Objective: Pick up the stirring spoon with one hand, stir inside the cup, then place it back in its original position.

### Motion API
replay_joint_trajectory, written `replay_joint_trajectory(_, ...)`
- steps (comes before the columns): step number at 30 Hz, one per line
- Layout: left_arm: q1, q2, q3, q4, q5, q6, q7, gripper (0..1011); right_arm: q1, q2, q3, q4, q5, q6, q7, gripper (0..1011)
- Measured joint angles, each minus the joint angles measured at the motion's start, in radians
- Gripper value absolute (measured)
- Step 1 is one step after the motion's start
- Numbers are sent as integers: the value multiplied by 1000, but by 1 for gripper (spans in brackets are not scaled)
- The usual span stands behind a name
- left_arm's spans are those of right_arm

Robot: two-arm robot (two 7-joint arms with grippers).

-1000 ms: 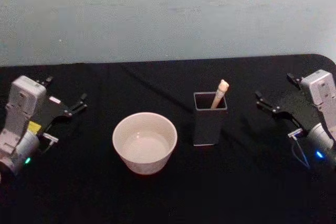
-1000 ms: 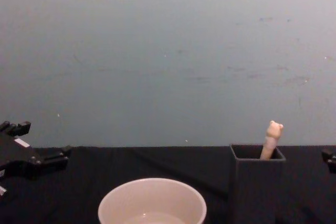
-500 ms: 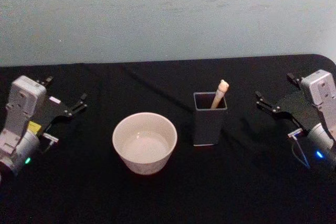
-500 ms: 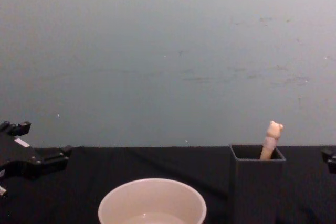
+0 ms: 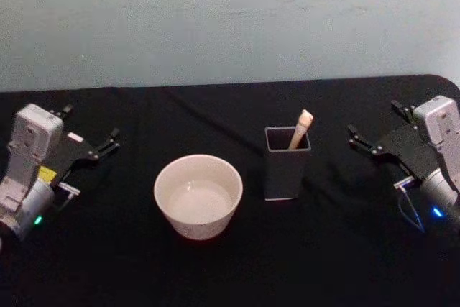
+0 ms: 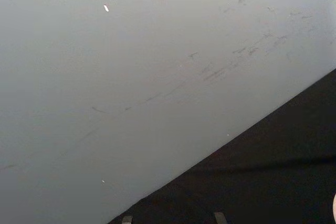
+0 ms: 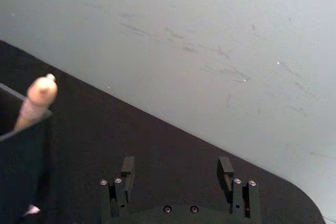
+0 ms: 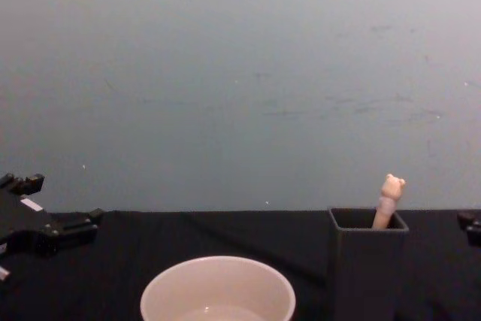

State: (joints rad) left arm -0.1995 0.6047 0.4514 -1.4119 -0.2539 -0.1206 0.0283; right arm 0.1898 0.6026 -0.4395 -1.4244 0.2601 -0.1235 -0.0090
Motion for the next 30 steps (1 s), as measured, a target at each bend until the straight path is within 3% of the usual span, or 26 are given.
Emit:
replay_joint_trajectory(8,0,0,0,0,0,0,0,1001,-42,3,32,-81,62,2,68,1000)
replay_joint_trajectory(17,0,0,0,0,0,0,0,1001,-74,-18,63,-163,207,63,202,1000)
replay_joint_trajectory(23,0,0,0,0,0,0,0,1001,-51,-56,64,-158,266,121,264,1000)
replay_joint_trajectory(30,0,0,0,0,0,0,0,1001,-13,-103,59,-117,285,166,289,1000)
